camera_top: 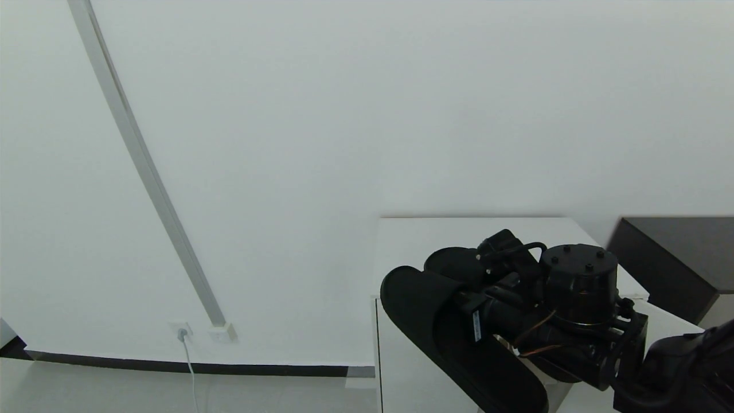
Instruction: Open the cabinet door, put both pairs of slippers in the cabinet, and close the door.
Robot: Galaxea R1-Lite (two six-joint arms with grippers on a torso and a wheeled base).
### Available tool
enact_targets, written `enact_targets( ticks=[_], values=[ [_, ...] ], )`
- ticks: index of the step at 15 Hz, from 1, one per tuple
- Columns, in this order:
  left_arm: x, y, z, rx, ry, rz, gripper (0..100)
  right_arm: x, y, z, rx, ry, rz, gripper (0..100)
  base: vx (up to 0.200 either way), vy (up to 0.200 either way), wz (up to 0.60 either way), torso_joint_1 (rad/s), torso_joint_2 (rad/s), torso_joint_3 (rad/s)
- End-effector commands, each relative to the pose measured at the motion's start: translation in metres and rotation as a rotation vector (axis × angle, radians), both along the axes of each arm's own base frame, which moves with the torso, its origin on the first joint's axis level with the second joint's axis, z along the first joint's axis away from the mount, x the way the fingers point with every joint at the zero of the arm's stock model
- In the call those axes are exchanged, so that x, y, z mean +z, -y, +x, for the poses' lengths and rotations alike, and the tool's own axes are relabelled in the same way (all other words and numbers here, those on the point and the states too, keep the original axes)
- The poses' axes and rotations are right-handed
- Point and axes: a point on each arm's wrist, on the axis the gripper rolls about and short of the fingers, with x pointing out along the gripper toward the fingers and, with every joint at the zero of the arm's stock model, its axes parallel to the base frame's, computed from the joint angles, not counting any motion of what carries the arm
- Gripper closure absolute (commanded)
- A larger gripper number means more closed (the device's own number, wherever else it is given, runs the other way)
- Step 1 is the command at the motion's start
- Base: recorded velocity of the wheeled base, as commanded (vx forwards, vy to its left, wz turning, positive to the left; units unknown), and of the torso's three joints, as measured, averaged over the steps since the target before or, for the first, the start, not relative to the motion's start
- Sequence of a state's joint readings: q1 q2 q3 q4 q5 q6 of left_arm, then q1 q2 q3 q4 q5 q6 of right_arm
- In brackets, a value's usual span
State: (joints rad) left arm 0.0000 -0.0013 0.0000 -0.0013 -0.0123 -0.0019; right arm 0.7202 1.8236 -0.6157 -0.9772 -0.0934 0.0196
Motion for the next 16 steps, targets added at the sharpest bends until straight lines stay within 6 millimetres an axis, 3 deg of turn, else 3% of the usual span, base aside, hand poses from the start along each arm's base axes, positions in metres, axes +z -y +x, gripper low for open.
enact_targets(
  ticks=[1, 3, 16],
  values=[
    [0.0001, 0.0, 0.0001, 0.0, -0.001, 0.0, 100, -0.0007, -0.0003, 0.0, 0.001, -0.001, -0.003, 100, 0.0, 0.0, 0.0, 0.0, 0.0, 0.0],
    [0.0001, 0.0, 0.0001, 0.0, -0.001, 0.0, 100, -0.0002, -0.0005, -0.0005, 0.002, 0.0, -0.002, 100, 0.0, 0.0, 0.0, 0.0, 0.0, 0.0],
    [0.0001, 0.0, 0.0001, 0.0, -0.001, 0.0, 100, 0.0002, -0.0006, -0.0032, 0.01, 0.007, 0.005, 100, 0.0, -0.2, 0.0, 0.003, 0.0, 0.003]
  ],
)
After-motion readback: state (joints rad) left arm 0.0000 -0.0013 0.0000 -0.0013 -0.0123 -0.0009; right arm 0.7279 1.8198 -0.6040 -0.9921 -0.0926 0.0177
